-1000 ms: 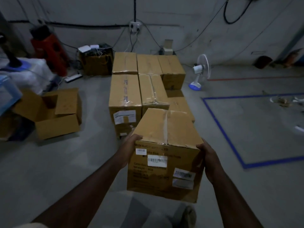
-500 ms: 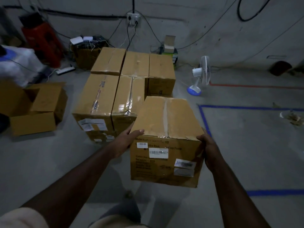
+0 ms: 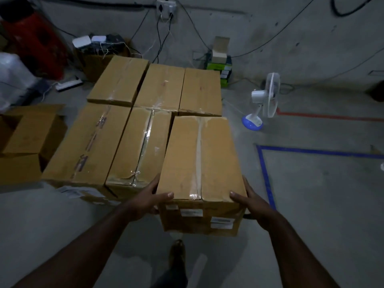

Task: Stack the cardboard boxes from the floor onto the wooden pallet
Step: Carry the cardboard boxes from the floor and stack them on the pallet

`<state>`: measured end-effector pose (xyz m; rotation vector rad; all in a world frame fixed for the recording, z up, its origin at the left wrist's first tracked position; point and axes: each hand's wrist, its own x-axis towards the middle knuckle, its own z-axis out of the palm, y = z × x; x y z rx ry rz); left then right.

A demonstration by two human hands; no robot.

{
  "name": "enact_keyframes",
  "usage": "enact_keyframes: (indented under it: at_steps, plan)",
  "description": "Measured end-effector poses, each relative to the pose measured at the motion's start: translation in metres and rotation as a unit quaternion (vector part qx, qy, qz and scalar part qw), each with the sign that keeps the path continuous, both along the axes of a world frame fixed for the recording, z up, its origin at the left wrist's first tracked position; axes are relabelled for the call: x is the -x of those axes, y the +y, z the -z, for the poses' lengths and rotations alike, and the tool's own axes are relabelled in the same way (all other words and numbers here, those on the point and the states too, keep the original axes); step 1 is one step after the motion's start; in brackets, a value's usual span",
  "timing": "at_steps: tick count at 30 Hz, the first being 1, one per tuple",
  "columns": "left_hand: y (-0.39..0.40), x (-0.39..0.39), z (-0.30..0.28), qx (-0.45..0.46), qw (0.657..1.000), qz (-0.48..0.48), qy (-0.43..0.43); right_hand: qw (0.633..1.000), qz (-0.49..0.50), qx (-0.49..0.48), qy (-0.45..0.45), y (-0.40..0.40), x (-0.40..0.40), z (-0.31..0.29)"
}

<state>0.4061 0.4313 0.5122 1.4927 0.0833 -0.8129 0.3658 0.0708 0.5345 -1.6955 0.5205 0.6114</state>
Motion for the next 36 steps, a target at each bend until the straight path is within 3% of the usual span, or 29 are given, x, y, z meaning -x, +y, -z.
enact_keyframes:
  at_steps: [6,10,13,14,16,18,23,29,36]
  plan:
    - [-0.018,-0.075,0.061,-0.036,0.997,-0.044,0.061,0.998,-0.035,-0.036,0.023,-0.016,-0.086,0.075]
    - [-0.031,-0.096,0.110,-0.034,0.998,-0.060,0.014,0.998,-0.035,-0.047,0.005,-0.027,-0.102,0.134]
    - [-0.035,-0.103,0.143,-0.086,0.995,-0.056,-0.018,0.997,-0.038,-0.062,-0.003,-0.031,-0.100,0.179]
    - [-0.035,-0.107,0.152,-0.158,0.986,-0.048,-0.036,0.998,-0.026,-0.060,0.001,-0.030,-0.101,0.189]
    - [-0.029,-0.113,0.175,-0.365,0.928,0.027,-0.071,0.998,-0.006,-0.054,0.004,-0.026,-0.104,0.206]
    - [-0.024,-0.118,0.189,-0.456,0.883,0.078,-0.082,0.999,-0.003,-0.045,-0.005,-0.023,-0.107,0.222]
    - [-0.022,-0.132,0.212,-0.515,0.839,0.157,-0.076,0.998,0.034,-0.050,0.034,-0.015,-0.121,0.249]
    - [-0.023,-0.131,0.232,-0.566,0.792,0.198,-0.117,0.998,0.057,0.026,-0.023,-0.010,-0.120,0.272]
    - [-0.018,-0.125,0.238,-0.567,0.791,0.180,-0.143,0.996,0.064,0.030,-0.049,-0.007,-0.112,0.271]
